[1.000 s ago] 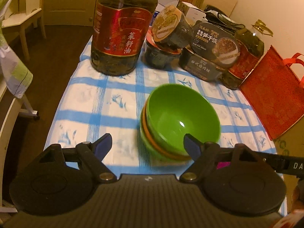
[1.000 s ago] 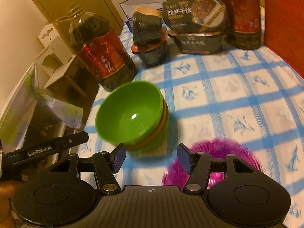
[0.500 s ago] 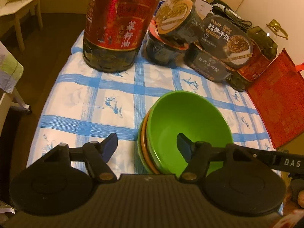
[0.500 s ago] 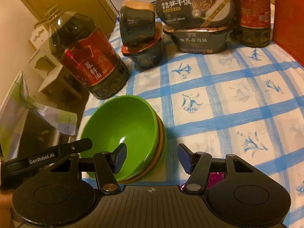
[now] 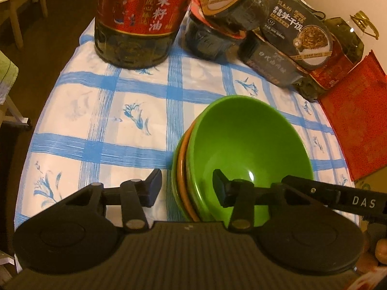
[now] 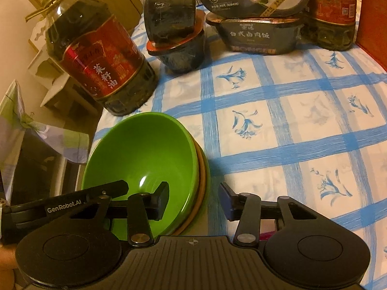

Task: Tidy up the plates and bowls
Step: 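Close both tools on the rim of the stacked bowls, then lift the nested bowl stack with both tools and carry it over the pink plates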

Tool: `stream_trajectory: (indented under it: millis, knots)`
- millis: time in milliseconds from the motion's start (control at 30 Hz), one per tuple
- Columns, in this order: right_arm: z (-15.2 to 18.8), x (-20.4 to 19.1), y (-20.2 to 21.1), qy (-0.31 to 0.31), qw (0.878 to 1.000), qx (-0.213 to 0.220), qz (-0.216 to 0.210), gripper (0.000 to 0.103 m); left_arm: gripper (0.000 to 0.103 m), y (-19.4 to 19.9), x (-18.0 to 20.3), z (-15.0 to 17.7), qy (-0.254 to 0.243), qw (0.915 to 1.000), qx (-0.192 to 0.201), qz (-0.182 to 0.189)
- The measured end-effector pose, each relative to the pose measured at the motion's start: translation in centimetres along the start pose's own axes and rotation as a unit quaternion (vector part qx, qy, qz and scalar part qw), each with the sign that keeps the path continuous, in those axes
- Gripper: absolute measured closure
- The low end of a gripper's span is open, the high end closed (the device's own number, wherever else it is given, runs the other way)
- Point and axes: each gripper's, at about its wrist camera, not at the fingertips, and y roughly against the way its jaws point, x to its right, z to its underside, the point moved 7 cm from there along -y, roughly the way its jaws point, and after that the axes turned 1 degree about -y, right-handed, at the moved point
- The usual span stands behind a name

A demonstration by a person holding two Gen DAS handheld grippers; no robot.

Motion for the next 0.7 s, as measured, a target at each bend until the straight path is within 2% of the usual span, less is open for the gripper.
stream_trajectory:
  millis: [133, 200, 300, 700]
  knots:
    - [-0.2, 0.2, -0.9, -0.009, 1.0, -0.009, 0.001, 0.06, 0.068, -0.5, -0.1, 0.1, 0.002, 1.0, -0.009, 0.004]
    - [-0.1, 0.3, -1.2, -0.009, 1.0, -0.011, 0.002, 0.064, 0.073, -0.6, -0.1, 0.1, 0.0, 0.9999, -0.01, 0.003]
    - [0.0, 0.2, -1.6, -0.007, 1.0, -0.016, 0.003, 0.067, 0.075, -0.8, -0.1, 0.1, -0.001, 0.9999, -0.012, 0.003]
    - [0.1, -0.1, -2.2, 0.001, 1.0, -0.017, 0.014, 0.069, 0.079, -1.1, 0.0, 0.1, -0.007, 0.9998, -0.017, -0.003]
